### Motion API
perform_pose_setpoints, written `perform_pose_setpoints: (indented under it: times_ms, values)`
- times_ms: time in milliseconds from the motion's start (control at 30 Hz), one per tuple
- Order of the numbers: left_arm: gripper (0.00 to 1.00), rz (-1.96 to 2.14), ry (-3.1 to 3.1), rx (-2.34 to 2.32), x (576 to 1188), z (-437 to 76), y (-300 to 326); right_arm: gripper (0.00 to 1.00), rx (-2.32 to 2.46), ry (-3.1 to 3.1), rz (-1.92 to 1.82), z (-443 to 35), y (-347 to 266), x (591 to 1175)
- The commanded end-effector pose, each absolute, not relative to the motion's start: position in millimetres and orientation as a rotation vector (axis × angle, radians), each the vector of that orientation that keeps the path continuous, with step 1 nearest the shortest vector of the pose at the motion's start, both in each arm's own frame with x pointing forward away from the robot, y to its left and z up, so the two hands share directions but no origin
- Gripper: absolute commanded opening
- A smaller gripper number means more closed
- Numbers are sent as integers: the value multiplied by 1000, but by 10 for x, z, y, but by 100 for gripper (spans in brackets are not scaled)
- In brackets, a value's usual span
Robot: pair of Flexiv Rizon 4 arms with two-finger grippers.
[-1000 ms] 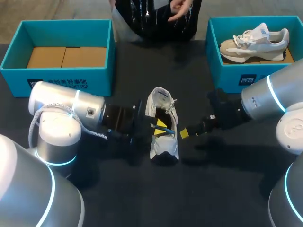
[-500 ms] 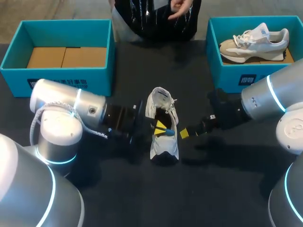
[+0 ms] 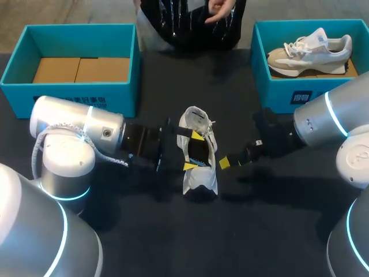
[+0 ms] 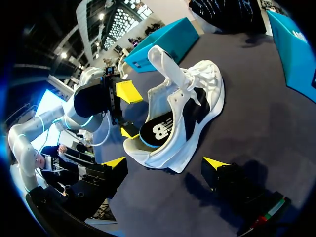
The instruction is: Take the shoe out of the shoebox, open the shoe tongue, remove and reinsert the insole, then place the shoe into the shoebox
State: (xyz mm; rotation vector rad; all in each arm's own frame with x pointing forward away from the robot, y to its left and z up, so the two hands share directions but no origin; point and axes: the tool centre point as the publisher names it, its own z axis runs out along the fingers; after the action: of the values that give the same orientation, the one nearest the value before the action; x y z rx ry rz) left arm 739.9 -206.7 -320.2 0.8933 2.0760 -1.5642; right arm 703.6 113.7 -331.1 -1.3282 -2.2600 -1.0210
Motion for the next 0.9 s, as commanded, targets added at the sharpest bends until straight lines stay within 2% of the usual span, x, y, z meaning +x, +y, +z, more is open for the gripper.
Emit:
perform_pose_setpoints:
  times_ms: [33, 100, 133, 200, 267, 900]
  values:
    - [53, -1557, 2074, 894, 7388, -3156, -2006, 100, -1333, -2262, -1016, -3308, 1151, 7033]
    - [44, -1556, 2072, 894, 7397, -3143, -1998, 100, -1333, -2262, -1016, -3308, 1151, 7033]
    - [32, -1550, 2072, 896, 7407, -3135, -1992, 100, -1333, -2262, -1016, -3308, 1151, 7033]
    - [24, -1548, 2071, 897, 7422, -3124, -1986, 100, -1333, -2262, -1016, -3308, 1151, 7033]
    - [2, -1545, 2070, 899, 7436, -3114, -1981, 100, -1333, -2262, -1016, -3308, 1151, 7033]
    - [0, -1417, 2155, 1317, 7470, -2981, -1885, 100, -1333, -2262, -1016, -3308, 1151, 7033]
